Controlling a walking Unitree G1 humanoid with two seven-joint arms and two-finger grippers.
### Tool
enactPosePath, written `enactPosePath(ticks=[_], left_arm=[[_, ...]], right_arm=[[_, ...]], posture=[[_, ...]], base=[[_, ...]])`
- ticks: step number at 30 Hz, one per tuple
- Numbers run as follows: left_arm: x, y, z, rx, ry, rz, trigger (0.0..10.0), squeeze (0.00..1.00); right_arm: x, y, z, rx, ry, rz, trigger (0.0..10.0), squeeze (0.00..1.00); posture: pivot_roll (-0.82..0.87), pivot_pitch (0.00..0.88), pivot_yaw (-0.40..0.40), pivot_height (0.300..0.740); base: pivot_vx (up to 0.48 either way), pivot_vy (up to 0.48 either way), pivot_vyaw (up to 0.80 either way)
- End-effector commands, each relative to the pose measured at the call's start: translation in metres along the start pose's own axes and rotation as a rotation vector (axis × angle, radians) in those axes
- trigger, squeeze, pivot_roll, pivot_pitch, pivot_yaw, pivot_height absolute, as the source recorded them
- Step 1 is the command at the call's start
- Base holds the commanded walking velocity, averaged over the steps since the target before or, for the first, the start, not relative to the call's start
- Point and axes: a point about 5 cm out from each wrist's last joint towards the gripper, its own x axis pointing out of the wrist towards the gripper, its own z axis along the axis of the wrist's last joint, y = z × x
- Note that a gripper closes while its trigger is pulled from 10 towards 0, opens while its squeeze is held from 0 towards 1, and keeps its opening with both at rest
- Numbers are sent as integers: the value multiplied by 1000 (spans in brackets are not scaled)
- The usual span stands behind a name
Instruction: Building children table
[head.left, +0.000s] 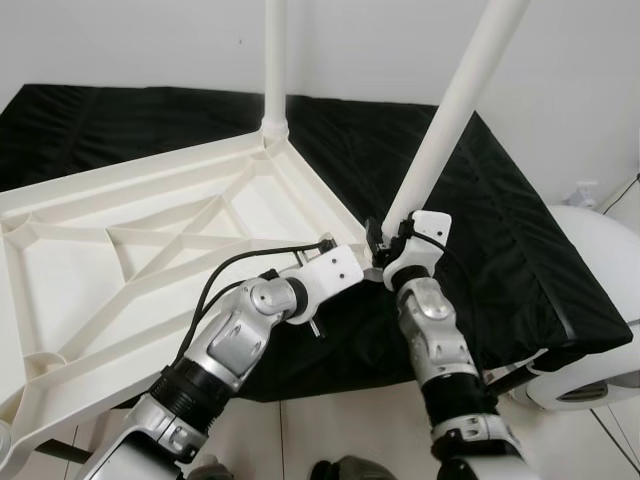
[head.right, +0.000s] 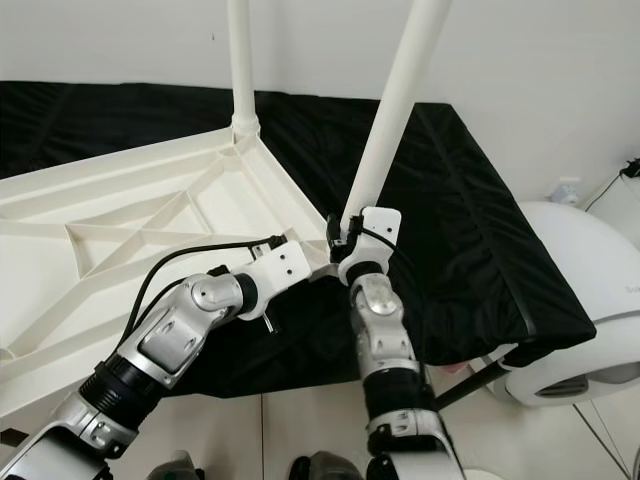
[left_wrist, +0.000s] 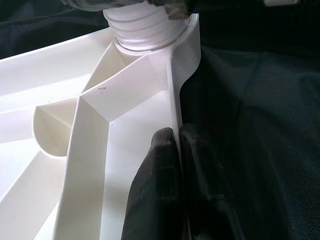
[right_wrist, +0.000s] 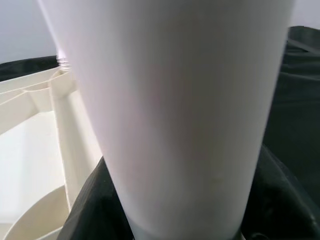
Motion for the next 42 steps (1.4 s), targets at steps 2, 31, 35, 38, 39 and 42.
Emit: enactPosePath(ticks=[2,31,35,38,39,42], left_arm=[[13,-37,16,20,-82,-176,10000,0],[12,-38,16,17,-80,-174,10000,0],[12,-36,16,17,-80,-169,10000,0],[12,-35,16,18,-79,-168,10000,0],[12,-35,16,18,-79,-168,10000,0],[12,-33,17,19,-80,-164,10000,0]], right_arm=[[3,19,16,13,-63,29,10000,0],[-20,-10,2,-22,3,73,10000,894],[-21,-34,0,-42,9,227,10000,0],[-19,-48,2,-61,10,276,10000,0],[-19,-48,2,-61,10,276,10000,0],[-14,-70,12,-75,18,412,10000,0]], posture=[[44,0,-120,740],[35,0,-116,740],[32,0,-112,740],[28,0,-107,740],[28,0,-107,740],[26,0,-101,740]], base=[[0,0,0],[0,0,0],[0,0,0],[0,0,0],[0,0,0],[0,0,0]])
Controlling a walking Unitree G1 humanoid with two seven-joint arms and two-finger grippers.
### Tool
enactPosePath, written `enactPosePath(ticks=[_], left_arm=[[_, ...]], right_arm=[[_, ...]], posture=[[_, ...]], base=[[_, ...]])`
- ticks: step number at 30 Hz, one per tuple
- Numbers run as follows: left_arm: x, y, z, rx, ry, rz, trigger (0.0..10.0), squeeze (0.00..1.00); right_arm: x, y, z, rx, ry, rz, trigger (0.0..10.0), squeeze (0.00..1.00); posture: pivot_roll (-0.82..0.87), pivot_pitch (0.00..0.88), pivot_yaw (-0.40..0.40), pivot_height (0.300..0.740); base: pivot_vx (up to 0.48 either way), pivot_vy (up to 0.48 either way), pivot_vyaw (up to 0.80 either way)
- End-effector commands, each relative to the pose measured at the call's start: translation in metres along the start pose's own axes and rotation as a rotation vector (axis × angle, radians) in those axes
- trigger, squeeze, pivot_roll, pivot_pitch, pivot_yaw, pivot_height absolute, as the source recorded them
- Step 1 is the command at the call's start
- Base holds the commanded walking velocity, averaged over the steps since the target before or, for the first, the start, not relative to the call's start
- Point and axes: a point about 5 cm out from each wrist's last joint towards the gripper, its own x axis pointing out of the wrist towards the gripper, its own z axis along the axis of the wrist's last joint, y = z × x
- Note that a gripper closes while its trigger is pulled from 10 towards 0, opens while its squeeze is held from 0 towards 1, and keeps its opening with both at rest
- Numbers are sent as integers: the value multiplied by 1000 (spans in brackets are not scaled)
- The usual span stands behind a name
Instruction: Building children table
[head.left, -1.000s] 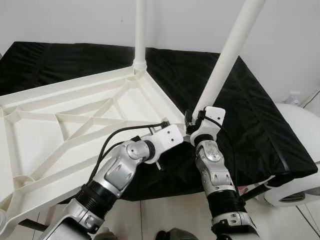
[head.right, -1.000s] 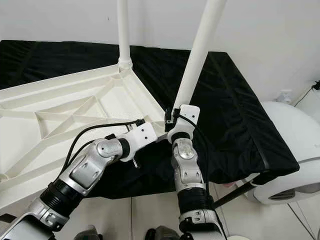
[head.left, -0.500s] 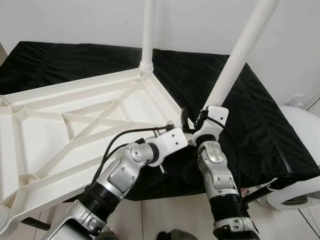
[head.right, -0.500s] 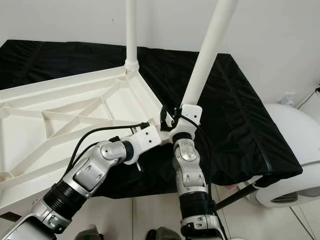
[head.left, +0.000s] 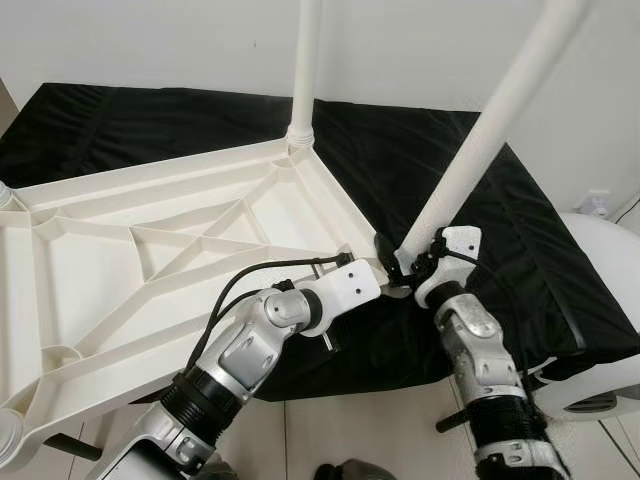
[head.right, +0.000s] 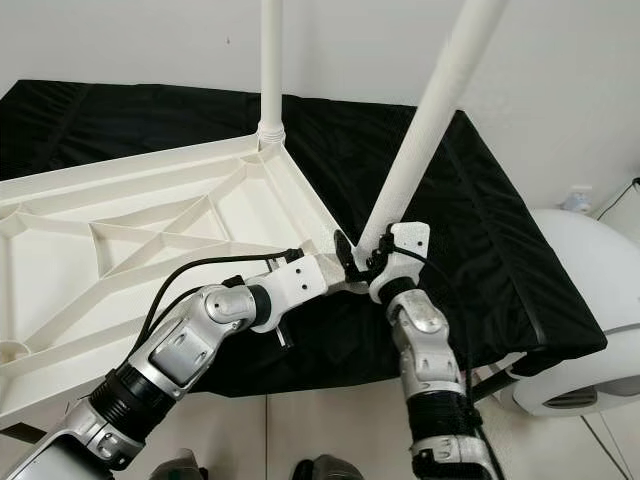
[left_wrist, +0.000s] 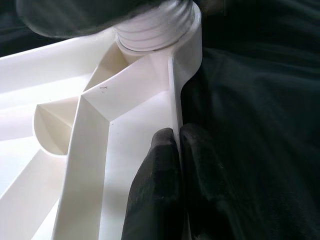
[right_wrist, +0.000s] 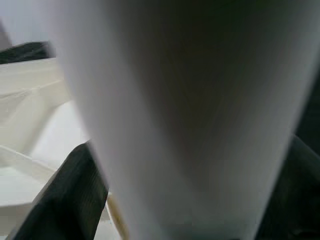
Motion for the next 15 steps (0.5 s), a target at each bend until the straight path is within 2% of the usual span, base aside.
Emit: enactPosePath(ticks=[1,5,6,12,14,15], left_arm=[[6,-14,9,1,-52,-104,10000,0],[7,-13,9,2,-54,-101,10000,0],[7,-12,10,3,-55,-101,10000,0],[7,-12,10,4,-54,-100,10000,0],[6,-11,10,6,-52,-99,10000,0],[6,-11,10,6,-52,-99,10000,0]], right_arm=[[-3,-10,5,13,-19,23,10000,0],[-4,-21,12,-1,-19,99,10000,0],[-3,-23,15,-17,-8,170,10000,0],[-4,-24,16,-31,10,244,10000,0],[-5,-25,15,-44,43,319,10000,0],[-5,-25,15,-44,43,319,10000,0]], posture=[[26,0,-101,740],[25,0,-97,740],[26,0,-96,740],[29,0,-94,740],[32,0,-95,740],[32,0,-95,740]], base=[[0,0,0],[0,0,0],[0,0,0],[0,0,0],[0,0,0],[0,0,0]])
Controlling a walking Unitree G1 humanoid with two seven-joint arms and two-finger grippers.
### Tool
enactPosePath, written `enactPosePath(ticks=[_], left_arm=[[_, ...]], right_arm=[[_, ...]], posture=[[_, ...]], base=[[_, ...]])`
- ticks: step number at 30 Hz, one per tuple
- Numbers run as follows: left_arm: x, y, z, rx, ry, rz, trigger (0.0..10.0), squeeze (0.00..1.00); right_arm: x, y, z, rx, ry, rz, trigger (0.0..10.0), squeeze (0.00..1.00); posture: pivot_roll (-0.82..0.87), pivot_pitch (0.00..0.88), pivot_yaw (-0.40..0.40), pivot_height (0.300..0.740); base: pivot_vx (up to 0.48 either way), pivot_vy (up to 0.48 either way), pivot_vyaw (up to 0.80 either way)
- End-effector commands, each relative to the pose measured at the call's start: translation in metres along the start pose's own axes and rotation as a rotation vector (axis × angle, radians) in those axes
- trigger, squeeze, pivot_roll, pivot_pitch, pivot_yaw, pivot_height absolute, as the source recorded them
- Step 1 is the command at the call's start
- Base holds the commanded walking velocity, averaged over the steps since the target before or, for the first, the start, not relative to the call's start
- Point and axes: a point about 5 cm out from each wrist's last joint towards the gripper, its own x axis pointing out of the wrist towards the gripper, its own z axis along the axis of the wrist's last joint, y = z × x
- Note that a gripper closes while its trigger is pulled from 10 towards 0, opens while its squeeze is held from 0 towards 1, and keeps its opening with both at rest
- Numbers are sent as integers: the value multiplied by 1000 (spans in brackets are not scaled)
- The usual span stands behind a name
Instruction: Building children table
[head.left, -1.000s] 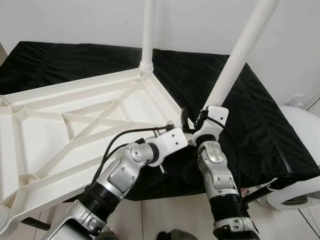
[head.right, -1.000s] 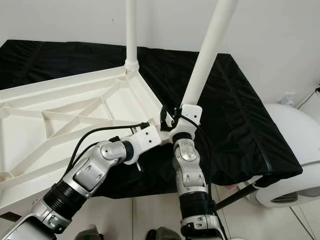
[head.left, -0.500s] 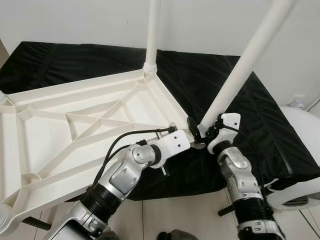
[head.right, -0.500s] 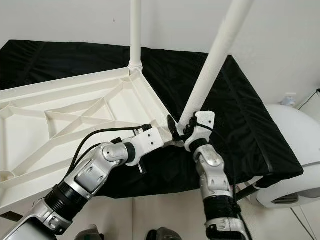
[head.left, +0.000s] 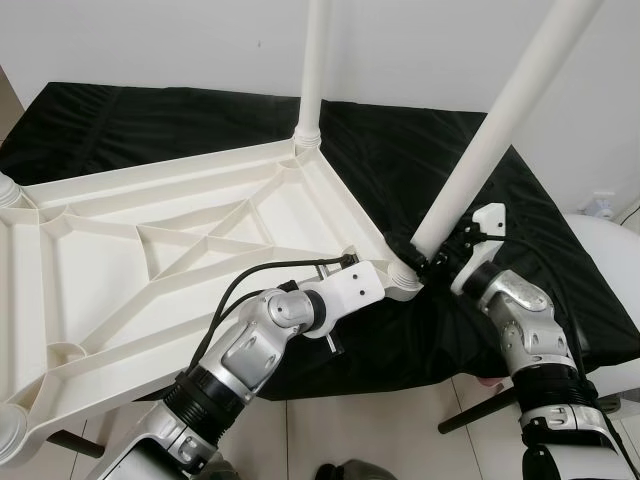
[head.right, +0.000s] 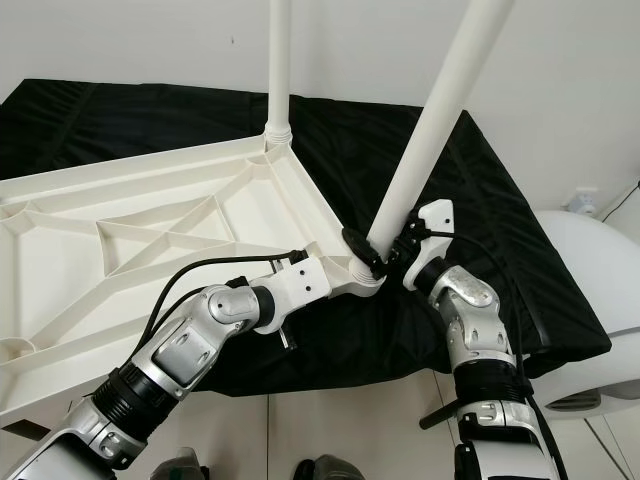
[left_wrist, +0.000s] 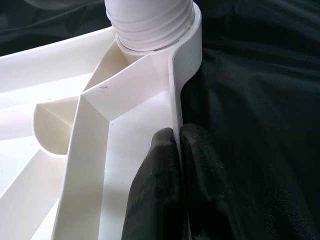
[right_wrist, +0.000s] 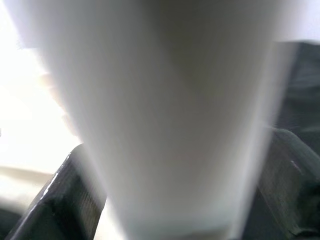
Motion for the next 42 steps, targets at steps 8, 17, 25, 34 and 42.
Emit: enactPosePath(ticks=[8,17,25,34,42], left_arm=[[4,-11,7,5,-46,-93,10000,0],[4,-11,7,10,-47,-98,10000,0],[5,-11,8,11,-50,-101,10000,0],[6,-14,6,7,-44,-103,10000,0],[6,-16,3,7,-32,-103,10000,0]], right_arm=[[-8,-12,-1,-11,34,59,7725,0],[-17,-20,-2,-19,48,45,0,0],[-16,-18,-5,24,20,8,10000,0],[-2,-4,-12,112,-36,-60,10000,0],[17,14,-15,146,-48,-164,10000,0]], posture=[[29,0,-89,740],[24,0,-82,740],[22,0,-82,740],[23,0,-85,740],[28,0,-92,740]], base=[[0,0,0],[0,0,0],[0,0,0],[0,0,0],[0,0,0]])
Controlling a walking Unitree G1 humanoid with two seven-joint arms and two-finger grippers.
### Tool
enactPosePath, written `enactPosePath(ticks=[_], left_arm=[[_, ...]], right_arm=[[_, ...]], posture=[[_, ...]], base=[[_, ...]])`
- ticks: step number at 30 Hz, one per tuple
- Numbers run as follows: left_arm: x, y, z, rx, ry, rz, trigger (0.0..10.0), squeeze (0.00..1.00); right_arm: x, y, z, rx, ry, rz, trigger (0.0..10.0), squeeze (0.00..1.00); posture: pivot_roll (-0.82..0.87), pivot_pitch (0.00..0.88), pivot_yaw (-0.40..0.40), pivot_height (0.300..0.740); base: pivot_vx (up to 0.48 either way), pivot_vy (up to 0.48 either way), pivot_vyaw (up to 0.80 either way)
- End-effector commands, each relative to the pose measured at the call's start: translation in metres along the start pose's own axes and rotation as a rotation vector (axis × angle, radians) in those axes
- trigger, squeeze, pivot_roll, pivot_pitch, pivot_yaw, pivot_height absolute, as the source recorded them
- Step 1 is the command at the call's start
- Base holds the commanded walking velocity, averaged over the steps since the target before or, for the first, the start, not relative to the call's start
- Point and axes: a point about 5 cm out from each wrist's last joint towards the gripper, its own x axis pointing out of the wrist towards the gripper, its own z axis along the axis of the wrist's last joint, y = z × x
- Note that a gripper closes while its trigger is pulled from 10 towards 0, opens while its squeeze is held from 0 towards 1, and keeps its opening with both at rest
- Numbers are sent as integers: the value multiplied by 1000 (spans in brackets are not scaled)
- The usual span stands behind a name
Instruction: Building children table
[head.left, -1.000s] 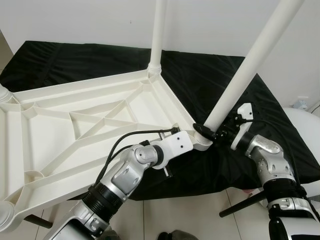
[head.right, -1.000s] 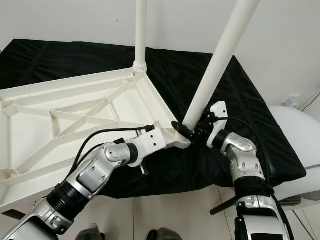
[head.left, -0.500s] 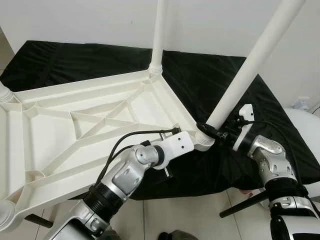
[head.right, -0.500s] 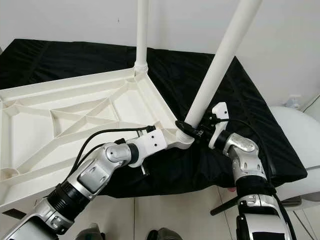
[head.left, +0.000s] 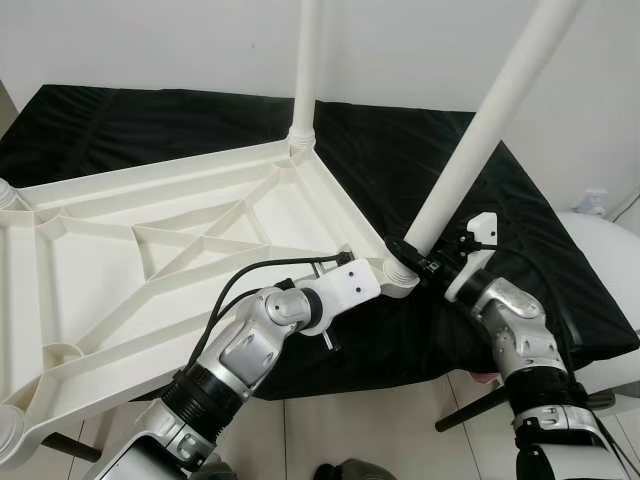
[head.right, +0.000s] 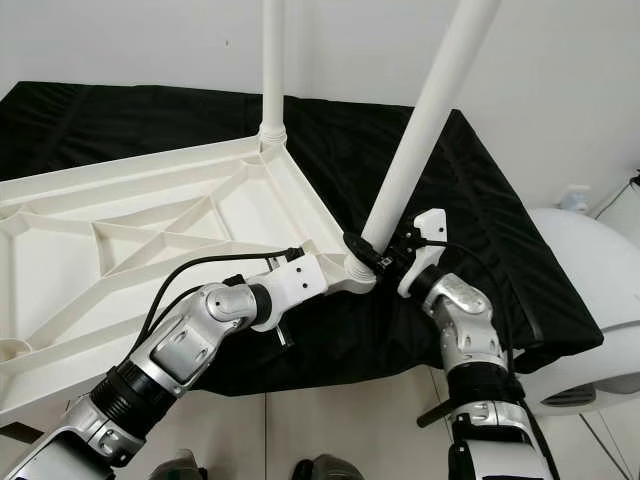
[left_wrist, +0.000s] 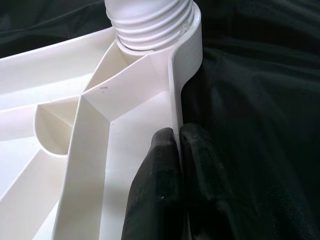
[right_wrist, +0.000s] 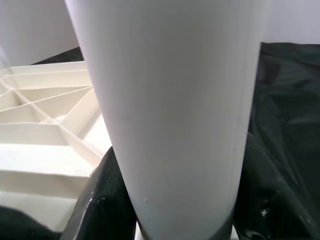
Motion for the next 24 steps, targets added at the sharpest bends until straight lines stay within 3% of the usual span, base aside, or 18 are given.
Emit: enactPosePath(ticks=[1,12,24], left_arm=[[8,-19,8,12,-50,-112,10000,0],[9,-23,7,15,-51,-117,10000,0],[9,-24,8,18,-53,-122,10000,0]], right_arm=[[6,5,-3,53,2,-48,10000,0],[27,34,13,24,-74,-271,10000,0],[36,57,14,-13,-92,-543,10000,0]], posture=[[28,0,-92,740],[30,0,-102,740],[39,0,-110,740]], base=[[0,0,0],[0,0,0],[0,0,0]])
